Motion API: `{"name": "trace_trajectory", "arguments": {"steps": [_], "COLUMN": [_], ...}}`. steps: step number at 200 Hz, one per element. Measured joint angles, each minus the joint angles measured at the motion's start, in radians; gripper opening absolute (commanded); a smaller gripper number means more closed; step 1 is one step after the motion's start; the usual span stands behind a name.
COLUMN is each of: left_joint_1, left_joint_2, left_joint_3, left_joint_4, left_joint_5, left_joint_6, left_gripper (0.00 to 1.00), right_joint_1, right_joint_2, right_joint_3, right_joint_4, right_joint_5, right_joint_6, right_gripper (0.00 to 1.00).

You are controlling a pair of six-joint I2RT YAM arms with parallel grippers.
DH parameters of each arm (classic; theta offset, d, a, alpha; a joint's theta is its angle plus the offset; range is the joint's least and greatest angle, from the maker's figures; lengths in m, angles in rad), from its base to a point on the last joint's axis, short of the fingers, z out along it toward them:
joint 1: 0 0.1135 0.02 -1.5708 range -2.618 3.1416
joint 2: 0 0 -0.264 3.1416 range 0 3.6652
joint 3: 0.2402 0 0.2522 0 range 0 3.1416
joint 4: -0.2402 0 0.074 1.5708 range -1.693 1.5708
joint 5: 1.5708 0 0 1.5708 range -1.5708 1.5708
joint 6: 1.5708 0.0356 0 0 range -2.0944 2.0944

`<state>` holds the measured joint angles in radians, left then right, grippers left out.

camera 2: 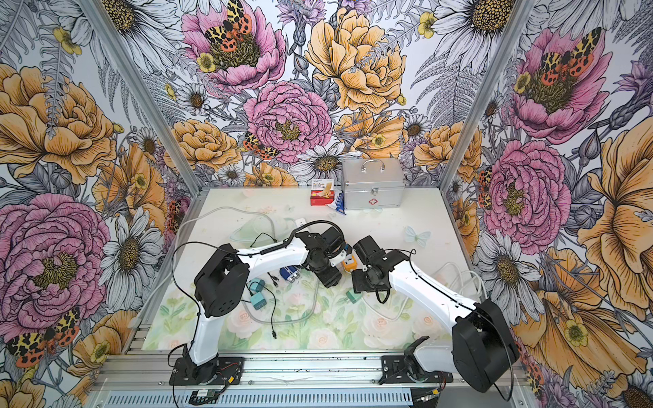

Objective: Unplug the electric shaver
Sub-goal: Pick up the electric shaver from the center of the board.

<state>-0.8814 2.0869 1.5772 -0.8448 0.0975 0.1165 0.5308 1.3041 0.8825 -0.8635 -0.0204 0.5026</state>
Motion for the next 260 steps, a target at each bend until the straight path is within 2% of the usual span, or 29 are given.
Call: {"name": "trace_trajectory", "arguments": {"steps": [22,53,113,147,200,238,260], "left_joint_1": [0.0,0.0,-0.009,-0.027,-0.031,-0.031,-0.025], "left_joint_2": [0.002,0.002,0.016,0.042,0.042,0.023,-0.019], "left_joint_3": [0.001,0.001,0.003,0.007,0.008,-0.012,-0.049], "left_joint_4": [0.006,0.009,0.017,0.027,0.027,0.021,0.007], "left_joint_5": [0.004,0.006,-0.005,-0.02,-0.027,-0.001,0.043], "left_joint_6": [0.0,0.0,0.002,0.016,0.015,0.015,0.016], "left_gripper": [0.57,0.57,0.65,0.66,0.49,0.48,0.48], "right_joint_1": [0.0,-0.009,-0.013,-0.013,-0.013,-0.013,-0.013], "right_joint_2": [-0.008,-0.037,-0.055,-0.068,-0.087,-0.144,-0.201], "right_joint_3": [0.002,0.002,0.002,-0.003,-0.023,-0.074,-0.126], "right_joint_4": [-0.001,0.0,0.011,0.027,0.04,0.071,0.118], "right_joint_5": [0.017,0.035,0.047,0.047,0.048,0.047,0.048], "right_joint_6": [0.003,0.006,0.039,0.056,0.066,0.087,0.088], "right_gripper": [0.66,0.66,0.67,0.68,0.63,0.57,0.57]}}
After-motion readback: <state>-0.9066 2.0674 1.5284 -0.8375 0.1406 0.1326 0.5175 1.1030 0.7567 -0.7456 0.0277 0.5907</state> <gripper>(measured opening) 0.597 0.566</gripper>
